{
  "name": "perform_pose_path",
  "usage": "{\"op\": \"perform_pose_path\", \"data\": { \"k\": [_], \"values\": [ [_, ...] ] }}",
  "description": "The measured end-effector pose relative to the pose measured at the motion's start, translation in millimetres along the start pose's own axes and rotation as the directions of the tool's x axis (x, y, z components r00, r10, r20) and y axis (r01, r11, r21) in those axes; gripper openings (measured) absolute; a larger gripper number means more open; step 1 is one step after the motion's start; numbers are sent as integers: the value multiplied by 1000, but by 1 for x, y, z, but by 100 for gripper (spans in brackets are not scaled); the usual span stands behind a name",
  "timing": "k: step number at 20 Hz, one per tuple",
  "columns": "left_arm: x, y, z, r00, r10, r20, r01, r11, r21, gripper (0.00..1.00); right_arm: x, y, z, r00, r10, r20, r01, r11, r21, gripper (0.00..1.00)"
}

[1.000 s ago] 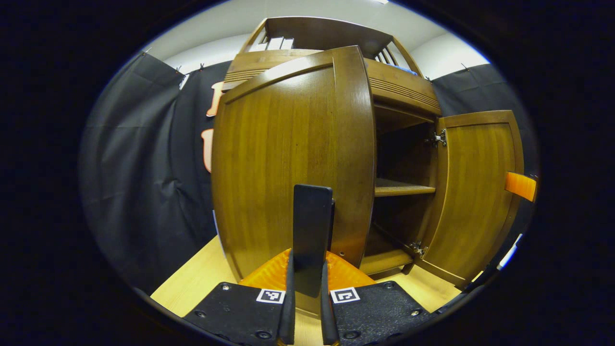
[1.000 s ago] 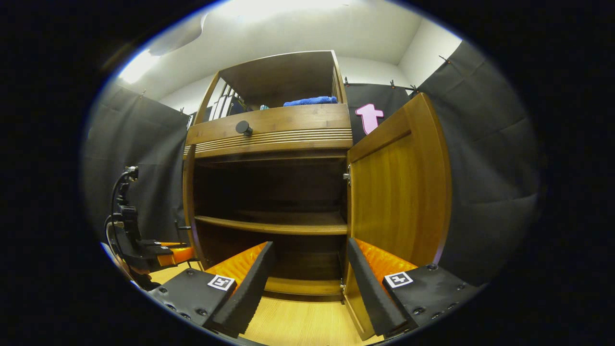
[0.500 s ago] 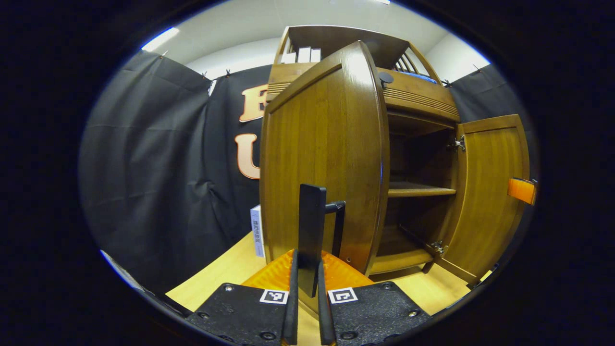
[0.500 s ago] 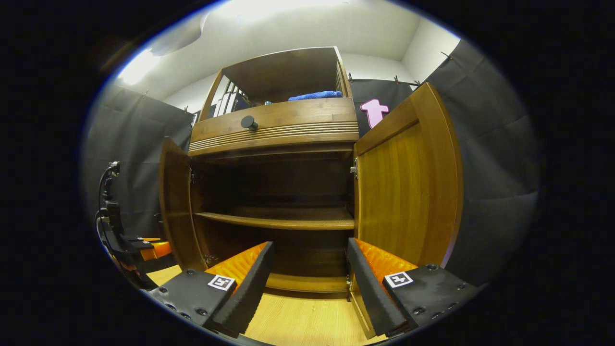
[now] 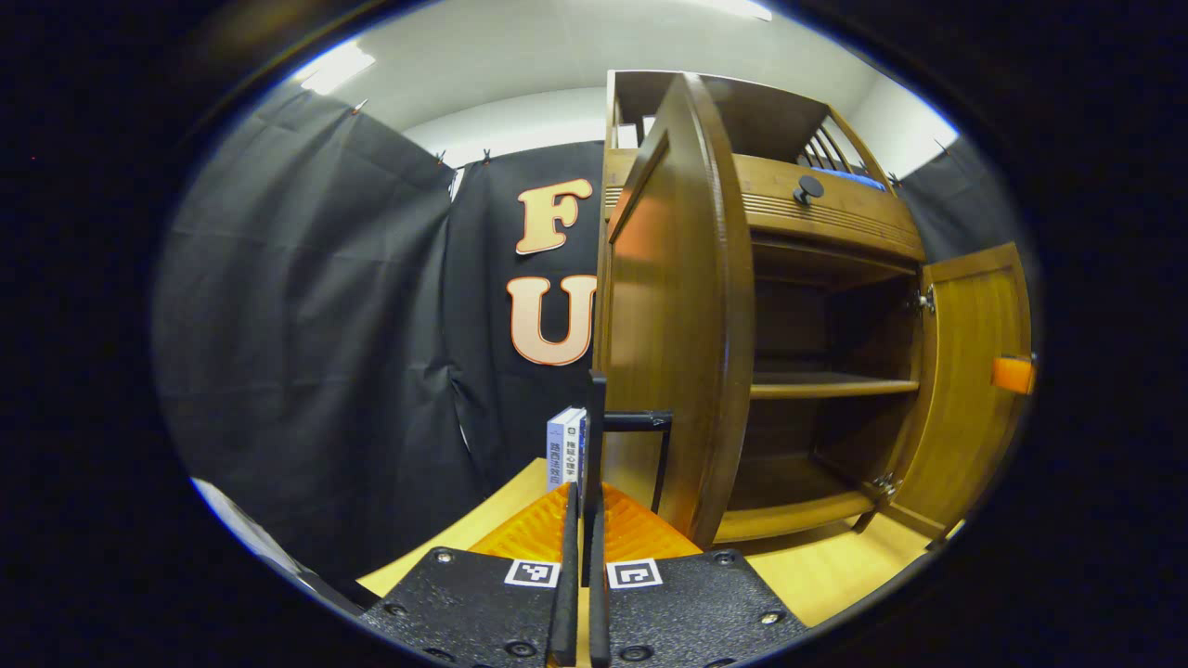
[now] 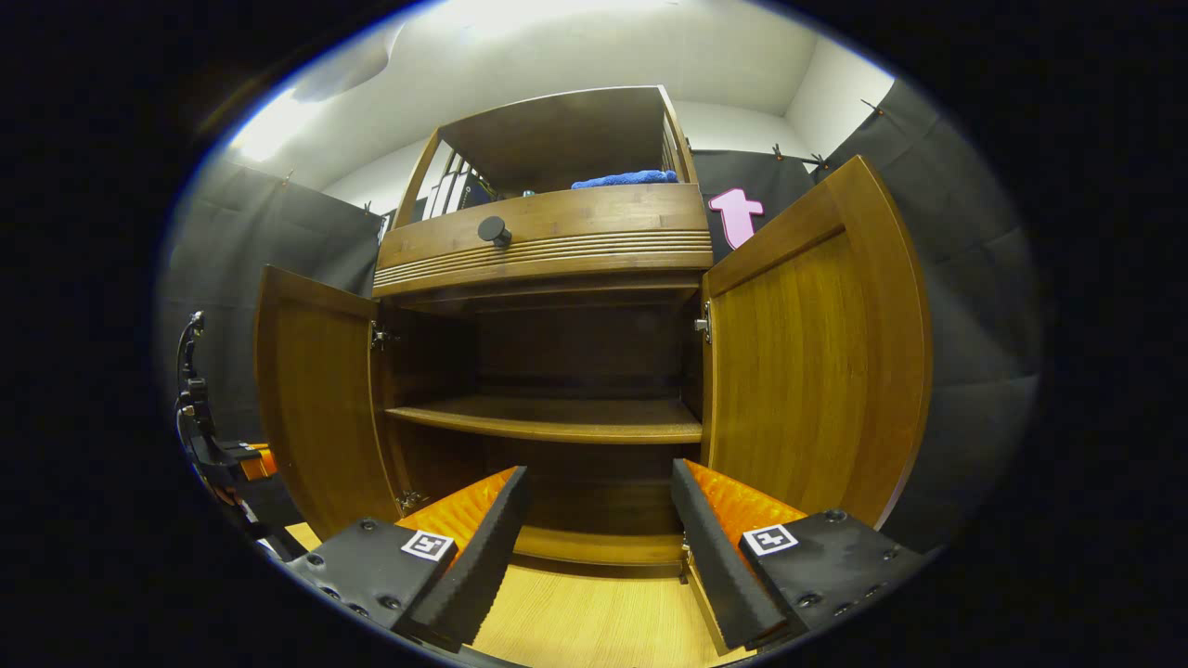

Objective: Open the right door of the double-door shoe cabinet with the right hand, and open the left door with the left hand.

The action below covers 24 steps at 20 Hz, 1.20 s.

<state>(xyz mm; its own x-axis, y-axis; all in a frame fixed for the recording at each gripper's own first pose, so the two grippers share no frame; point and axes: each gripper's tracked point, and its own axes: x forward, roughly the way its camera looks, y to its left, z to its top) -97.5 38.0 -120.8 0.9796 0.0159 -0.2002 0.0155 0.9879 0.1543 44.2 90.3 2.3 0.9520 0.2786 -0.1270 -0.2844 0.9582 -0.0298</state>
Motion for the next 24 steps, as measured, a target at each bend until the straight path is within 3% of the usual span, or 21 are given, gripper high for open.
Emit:
{"op": "perform_pose_path", "data": {
  "k": [2,3,4,6,7,15,17,19,20,21,23,24],
  "values": [
    [2,10,1,999,-44,-3,44,999,-10,6,2,0,2,1000,-1,2,1,1000,-3,100],
    [3,16,2,998,-67,2,67,998,-9,0,1,1,2,1000,-4,2,4,1000,-5,100],
    [3,24,3,996,-90,5,90,996,-13,5,1,1,3,1000,-7,3,7,1000,-5,100],
    [6,35,2,991,-129,16,130,991,-42,0,0,4,3,1000,-8,1,8,1000,-3,100],
    [9,37,3,988,-152,22,153,986,-58,13,-1,3,3,1000,-10,0,10,1000,-4,100],
    [9,52,4,971,-233,47,232,972,17,11,-6,7,7,1000,-30,-3,30,999,-32,100],
    [5,56,0,972,-234,33,234,972,13,12,-4,10,6,1000,-22,-9,22,999,-25,100],
    [-8,60,-4,977,-211,9,211,977,23,13,-2,13,6,1000,-9,-7,9,1000,-9,94],
    [-17,61,-2,980,-199,10,199,980,31,13,-2,14,6,1000,-6,-6,6,1000,-7,98],
    [-26,60,-1,982,-189,5,188,982,33,13,0,14,6,1000,-5,-5,5,1000,-9,94],
    [-43,56,6,985,-172,13,171,984,39,13,2,14,9,1000,0,7,0,1000,-11,100],
    [-53,56,13,986,-166,23,165,985,46,15,4,14,11,1000,6,14,-6,1000,-9,98]
  ]
}}
